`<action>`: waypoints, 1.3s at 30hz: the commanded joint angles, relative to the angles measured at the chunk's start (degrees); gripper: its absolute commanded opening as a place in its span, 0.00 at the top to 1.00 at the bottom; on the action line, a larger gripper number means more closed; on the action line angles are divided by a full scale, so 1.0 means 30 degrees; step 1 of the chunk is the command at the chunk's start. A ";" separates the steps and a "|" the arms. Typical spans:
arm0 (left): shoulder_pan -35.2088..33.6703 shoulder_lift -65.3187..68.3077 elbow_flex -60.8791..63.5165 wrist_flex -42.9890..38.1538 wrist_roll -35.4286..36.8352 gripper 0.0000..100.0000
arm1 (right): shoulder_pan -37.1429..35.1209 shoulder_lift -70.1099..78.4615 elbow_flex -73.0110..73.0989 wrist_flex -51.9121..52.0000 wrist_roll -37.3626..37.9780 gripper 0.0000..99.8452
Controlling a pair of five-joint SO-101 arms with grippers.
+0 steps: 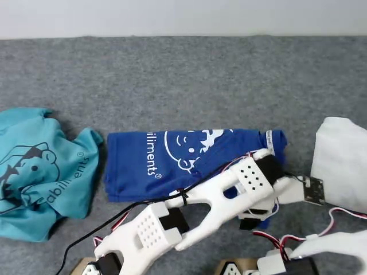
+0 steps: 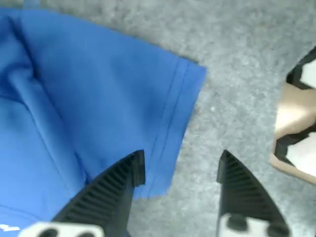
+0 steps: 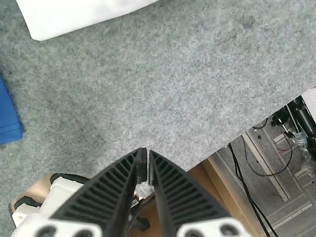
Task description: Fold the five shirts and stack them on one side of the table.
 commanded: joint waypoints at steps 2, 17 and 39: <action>-0.0440 -0.0381 -0.0015 -0.0879 0.0000 0.75 | 0.0015 -0.0718 -0.0029 0.0689 0.0117 0.99; -0.0615 0.1524 -0.0044 -0.2462 -0.0117 0.90 | 0.0132 -0.0718 -0.0029 0.0689 0.0117 0.99; -0.4864 0.1905 -0.5963 -0.1114 -0.0908 0.98 | 0.0073 -0.0718 -0.0029 0.0689 0.0059 0.99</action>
